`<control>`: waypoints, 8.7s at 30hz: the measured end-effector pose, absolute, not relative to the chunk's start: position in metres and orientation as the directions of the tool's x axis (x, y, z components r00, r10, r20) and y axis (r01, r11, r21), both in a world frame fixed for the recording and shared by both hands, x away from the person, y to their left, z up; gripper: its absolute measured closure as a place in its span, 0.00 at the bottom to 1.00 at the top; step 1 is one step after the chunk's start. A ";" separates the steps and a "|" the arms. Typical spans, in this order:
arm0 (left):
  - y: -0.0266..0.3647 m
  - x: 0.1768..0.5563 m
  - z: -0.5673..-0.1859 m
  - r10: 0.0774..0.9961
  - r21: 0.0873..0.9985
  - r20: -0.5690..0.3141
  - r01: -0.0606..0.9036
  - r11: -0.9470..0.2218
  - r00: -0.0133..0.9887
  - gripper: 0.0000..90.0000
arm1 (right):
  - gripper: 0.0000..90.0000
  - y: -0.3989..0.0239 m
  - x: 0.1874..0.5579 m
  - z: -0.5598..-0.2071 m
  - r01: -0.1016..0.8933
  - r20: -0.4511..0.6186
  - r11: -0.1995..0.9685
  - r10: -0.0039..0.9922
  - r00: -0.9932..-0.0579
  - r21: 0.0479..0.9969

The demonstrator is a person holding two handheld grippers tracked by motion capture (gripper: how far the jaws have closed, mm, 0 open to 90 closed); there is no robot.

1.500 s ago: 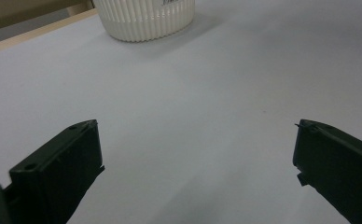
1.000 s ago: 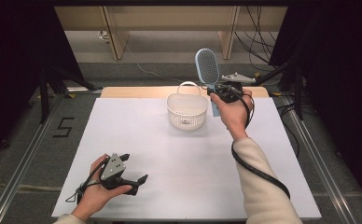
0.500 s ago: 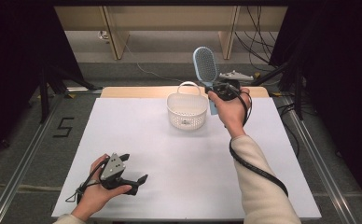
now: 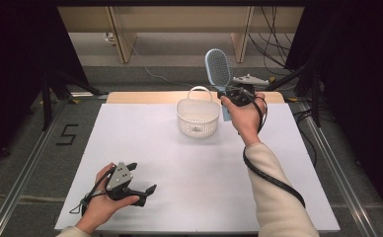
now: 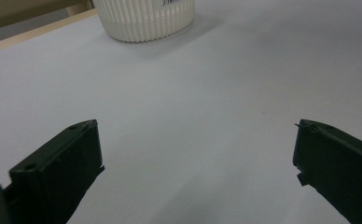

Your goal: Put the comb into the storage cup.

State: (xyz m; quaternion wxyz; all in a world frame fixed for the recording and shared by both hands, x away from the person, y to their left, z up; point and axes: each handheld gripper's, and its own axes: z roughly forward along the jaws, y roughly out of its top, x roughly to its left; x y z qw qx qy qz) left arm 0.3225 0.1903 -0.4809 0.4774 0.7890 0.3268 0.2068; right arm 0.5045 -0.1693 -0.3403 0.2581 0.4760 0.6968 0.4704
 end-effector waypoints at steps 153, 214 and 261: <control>0.192 0.324 -0.482 0.710 0.889 0.007 0.321 -0.328 0.704 0.01 | 0.79 -0.139 0.543 -0.328 0.390 0.105 0.072 0.904 -0.415 0.918; 0.192 0.325 -0.482 0.708 0.888 0.005 0.322 -0.328 0.706 0.01 | 0.79 -0.122 0.557 -0.329 0.381 0.101 0.081 0.895 -0.434 0.921; 0.192 0.326 -0.483 0.710 0.885 0.007 0.326 -0.332 0.704 0.01 | 0.79 -0.108 0.562 -0.339 0.358 0.040 0.179 0.850 -0.526 0.916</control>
